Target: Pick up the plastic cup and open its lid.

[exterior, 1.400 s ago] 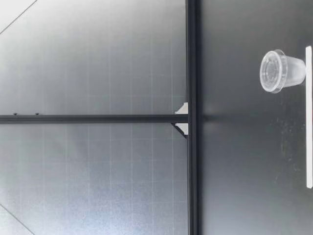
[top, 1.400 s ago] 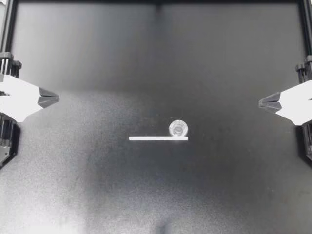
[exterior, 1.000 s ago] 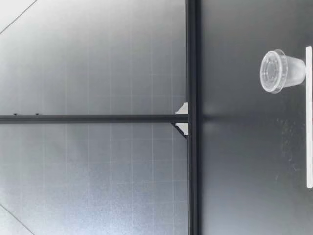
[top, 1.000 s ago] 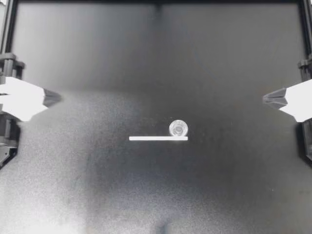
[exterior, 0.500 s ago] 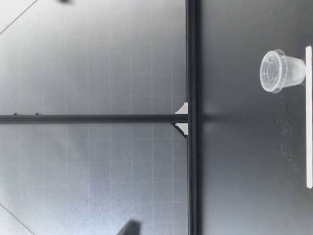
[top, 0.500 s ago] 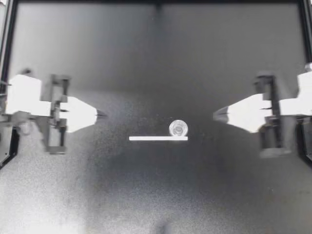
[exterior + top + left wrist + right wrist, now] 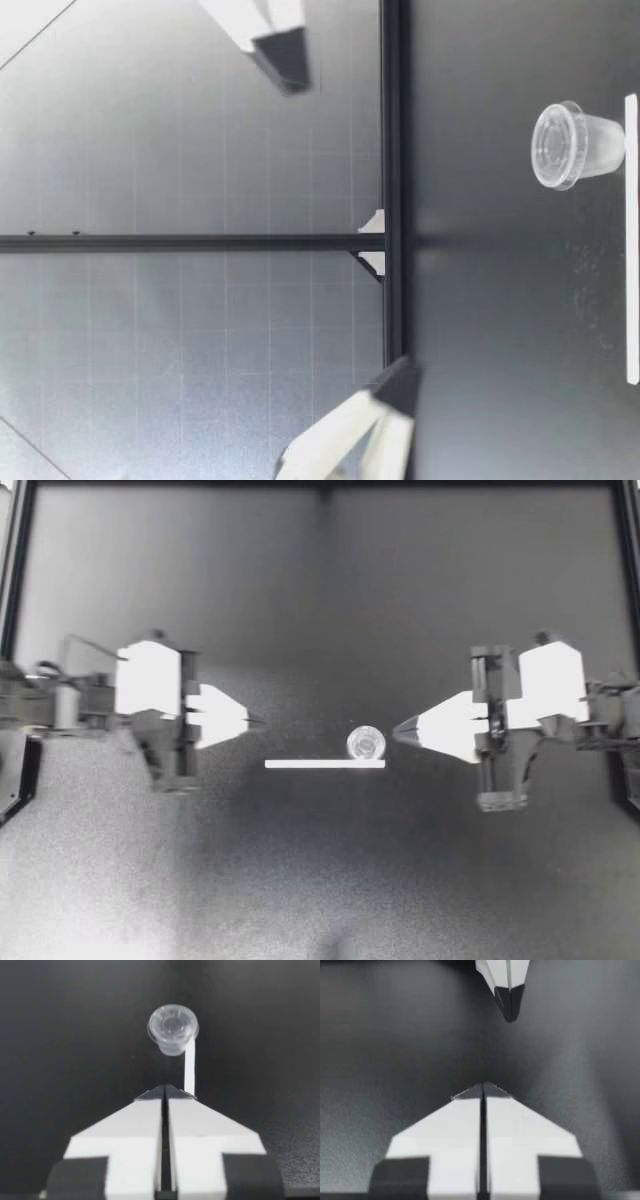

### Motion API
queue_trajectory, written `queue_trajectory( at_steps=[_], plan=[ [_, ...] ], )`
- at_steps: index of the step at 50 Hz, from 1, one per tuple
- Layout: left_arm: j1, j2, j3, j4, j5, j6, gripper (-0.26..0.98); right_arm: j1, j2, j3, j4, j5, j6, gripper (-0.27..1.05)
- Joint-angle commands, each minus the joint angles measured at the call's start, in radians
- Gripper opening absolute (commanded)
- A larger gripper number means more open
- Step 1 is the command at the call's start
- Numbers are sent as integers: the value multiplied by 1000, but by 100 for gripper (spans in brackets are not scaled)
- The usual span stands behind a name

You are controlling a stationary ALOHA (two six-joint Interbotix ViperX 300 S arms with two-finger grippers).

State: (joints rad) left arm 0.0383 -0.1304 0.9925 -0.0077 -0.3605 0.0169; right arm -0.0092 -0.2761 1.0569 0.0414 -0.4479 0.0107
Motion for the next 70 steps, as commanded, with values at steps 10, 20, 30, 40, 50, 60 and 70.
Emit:
queue_trajectory(
  at_steps=[10,20,30,40,50,60,70],
  plan=[
    [3,149,-100,6,-21,0,53,-21,87,-58,3,54,2,-20],
    [0,247,-167,49,-38,2,60,-29,172,-104,2,121,0,-20],
    [0,330,-206,63,-100,2,60,-28,244,-149,3,167,-2,-20],
    [0,391,-244,63,-135,0,60,-37,261,-150,2,179,0,-20],
    [0,423,-276,63,-141,2,60,-60,264,-141,3,183,-2,-20],
    [0,445,-301,64,-143,2,60,-64,281,-130,3,195,0,-20],
    [0,466,-322,66,-143,2,60,-66,298,-130,3,201,0,-20]
  ],
)
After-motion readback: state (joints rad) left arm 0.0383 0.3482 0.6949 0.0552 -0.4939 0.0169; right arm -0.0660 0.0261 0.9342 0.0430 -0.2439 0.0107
